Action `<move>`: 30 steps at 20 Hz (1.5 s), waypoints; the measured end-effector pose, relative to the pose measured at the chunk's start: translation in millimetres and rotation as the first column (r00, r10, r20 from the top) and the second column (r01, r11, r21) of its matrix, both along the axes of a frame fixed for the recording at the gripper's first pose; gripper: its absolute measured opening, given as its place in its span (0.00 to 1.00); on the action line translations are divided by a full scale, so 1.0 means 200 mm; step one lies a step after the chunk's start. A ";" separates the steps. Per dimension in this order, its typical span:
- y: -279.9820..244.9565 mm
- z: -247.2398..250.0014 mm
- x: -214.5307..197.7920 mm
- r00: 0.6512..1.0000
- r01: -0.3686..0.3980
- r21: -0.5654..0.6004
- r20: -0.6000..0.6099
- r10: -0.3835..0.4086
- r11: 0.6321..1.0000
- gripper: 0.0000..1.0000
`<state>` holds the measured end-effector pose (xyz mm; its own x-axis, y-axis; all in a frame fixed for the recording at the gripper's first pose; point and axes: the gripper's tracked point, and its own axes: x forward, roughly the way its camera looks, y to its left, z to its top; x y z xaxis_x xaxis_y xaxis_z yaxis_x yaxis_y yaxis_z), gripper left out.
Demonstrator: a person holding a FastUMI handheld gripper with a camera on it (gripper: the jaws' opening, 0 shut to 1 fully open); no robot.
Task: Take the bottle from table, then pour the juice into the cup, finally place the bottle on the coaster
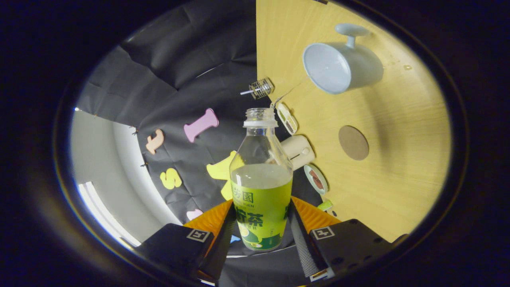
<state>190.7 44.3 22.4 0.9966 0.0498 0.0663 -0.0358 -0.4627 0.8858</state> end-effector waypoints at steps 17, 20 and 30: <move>-0.04 0.02 0.01 1.000 0.018 0.098 0.017 -0.019 0.995 0.77; -0.05 0.03 0.01 1.000 0.018 0.100 0.018 -0.020 0.995 0.77; -0.10 0.07 0.01 1.000 0.014 0.176 0.024 -0.019 0.984 0.77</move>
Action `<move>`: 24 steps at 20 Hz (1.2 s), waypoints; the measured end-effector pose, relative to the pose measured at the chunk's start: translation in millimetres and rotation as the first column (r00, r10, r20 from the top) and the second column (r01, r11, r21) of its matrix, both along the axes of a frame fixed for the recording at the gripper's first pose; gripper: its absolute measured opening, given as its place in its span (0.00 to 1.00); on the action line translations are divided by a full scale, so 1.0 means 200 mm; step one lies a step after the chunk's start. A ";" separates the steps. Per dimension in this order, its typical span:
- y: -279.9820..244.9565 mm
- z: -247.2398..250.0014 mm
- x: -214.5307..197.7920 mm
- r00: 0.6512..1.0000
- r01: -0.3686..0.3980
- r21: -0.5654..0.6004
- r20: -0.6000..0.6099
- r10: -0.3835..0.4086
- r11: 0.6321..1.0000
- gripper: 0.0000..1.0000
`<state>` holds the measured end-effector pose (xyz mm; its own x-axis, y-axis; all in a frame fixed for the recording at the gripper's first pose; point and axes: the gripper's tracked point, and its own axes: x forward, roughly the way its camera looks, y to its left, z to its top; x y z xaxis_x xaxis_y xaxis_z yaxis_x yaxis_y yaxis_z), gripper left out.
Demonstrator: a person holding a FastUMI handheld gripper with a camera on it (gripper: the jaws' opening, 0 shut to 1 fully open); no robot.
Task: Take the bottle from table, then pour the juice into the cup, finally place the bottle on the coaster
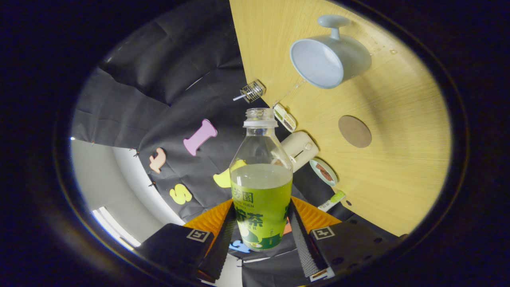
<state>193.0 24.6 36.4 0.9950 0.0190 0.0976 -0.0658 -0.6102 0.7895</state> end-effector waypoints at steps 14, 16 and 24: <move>-0.08 0.06 -0.04 0.998 0.030 0.084 0.049 -0.034 0.996 0.77; -0.09 0.05 -0.03 0.998 0.035 0.081 0.050 -0.039 0.996 0.77; -0.04 0.00 -0.06 0.999 0.032 -0.054 0.017 -0.031 0.998 0.77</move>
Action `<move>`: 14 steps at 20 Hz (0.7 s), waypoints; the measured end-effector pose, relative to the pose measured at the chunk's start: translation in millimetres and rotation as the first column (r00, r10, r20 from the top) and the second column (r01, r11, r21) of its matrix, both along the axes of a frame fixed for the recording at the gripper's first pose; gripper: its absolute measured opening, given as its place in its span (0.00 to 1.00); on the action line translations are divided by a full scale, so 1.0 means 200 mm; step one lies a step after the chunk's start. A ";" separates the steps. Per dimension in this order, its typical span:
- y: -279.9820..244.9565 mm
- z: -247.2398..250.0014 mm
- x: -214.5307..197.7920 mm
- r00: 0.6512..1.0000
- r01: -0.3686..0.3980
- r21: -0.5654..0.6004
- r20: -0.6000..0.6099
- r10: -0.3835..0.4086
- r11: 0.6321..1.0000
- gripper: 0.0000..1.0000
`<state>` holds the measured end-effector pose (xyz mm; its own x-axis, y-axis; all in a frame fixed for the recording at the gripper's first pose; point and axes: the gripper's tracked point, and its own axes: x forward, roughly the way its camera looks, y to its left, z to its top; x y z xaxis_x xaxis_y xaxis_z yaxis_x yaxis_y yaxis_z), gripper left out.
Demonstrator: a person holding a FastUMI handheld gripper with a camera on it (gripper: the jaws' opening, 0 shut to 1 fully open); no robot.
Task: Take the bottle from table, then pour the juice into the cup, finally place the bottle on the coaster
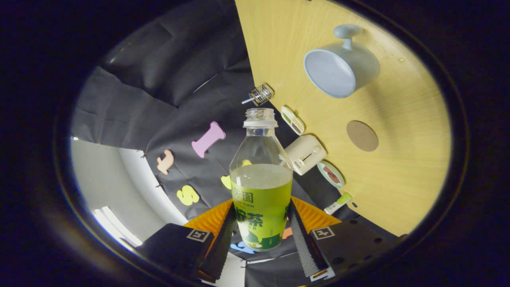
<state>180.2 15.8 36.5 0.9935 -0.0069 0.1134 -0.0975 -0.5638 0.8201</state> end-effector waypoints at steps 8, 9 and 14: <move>0.20 -0.12 -0.05 0.989 -0.125 -0.306 -0.119 0.093 0.944 0.77; 0.20 -0.11 -0.07 0.990 -0.120 -0.352 -0.116 0.084 0.928 0.77; 0.21 -0.17 -0.18 0.982 -0.149 -0.670 -0.186 0.030 0.728 0.78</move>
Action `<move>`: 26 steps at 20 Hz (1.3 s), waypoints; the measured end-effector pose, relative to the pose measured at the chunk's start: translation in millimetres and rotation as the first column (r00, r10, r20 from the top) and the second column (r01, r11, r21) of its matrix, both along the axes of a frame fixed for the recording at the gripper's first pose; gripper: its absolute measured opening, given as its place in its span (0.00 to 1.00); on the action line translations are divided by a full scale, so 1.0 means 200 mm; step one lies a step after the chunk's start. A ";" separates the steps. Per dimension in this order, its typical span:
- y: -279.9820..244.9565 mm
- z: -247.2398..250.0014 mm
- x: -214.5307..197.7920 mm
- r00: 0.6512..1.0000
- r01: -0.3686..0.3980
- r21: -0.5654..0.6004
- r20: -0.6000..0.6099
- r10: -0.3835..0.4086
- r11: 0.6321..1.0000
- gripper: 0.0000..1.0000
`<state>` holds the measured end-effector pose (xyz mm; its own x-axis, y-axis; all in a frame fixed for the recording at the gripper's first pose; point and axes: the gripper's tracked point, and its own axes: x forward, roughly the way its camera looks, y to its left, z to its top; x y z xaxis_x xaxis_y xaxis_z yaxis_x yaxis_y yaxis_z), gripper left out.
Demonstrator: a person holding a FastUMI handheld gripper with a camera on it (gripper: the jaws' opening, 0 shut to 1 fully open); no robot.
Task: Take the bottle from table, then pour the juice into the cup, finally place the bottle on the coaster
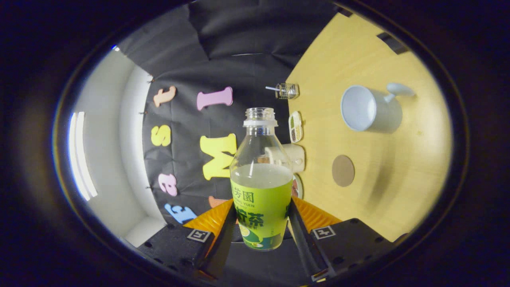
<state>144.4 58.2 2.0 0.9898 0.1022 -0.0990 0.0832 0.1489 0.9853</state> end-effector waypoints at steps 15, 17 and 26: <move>-0.12 -0.13 -0.04 0.994 -0.018 -0.912 -0.059 -0.088 0.410 0.79; -0.11 -0.15 0.02 0.994 -0.031 -0.935 -0.064 -0.084 0.353 0.79; -0.12 -0.28 0.32 0.992 -0.082 -0.975 -0.100 -0.081 0.207 0.79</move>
<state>209.1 33.4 -53.4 0.9633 -0.1559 -0.2185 0.1689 0.9847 0.0419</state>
